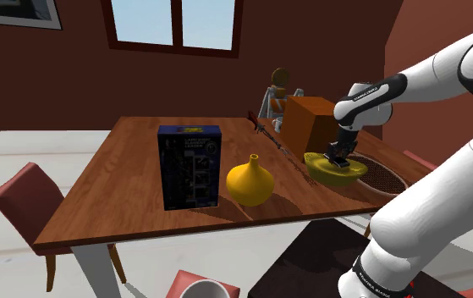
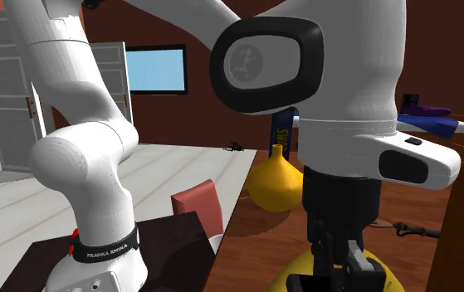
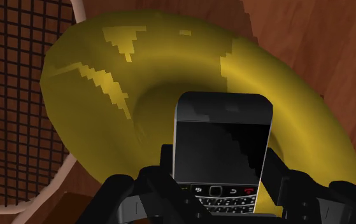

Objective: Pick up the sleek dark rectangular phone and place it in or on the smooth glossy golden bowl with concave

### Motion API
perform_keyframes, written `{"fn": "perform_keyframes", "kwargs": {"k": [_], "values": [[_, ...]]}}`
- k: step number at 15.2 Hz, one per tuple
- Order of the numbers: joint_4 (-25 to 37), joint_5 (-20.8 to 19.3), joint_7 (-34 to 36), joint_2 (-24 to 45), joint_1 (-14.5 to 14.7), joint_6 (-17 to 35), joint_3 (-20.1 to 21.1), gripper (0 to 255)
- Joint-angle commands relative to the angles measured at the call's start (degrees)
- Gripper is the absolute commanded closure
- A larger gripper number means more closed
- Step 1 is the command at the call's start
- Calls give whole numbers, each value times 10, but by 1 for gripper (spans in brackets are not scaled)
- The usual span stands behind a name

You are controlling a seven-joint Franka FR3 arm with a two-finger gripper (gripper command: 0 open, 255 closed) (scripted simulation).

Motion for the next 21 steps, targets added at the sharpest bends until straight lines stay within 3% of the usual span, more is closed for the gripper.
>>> {"fn": "perform_keyframes", "kwargs": {"k": [1,5,6,11,15,21], "values": [[-1,0,0,1,0,2,0,255],[-1,0,0,1,0,2,0,255],[-1,0,0,1,0,2,0,0],[-1,0,0,1,0,2,0,0],[35,-11,11,-48,-3,-81,17,0],[35,-11,11,-48,-3,-81,17,0]]}}
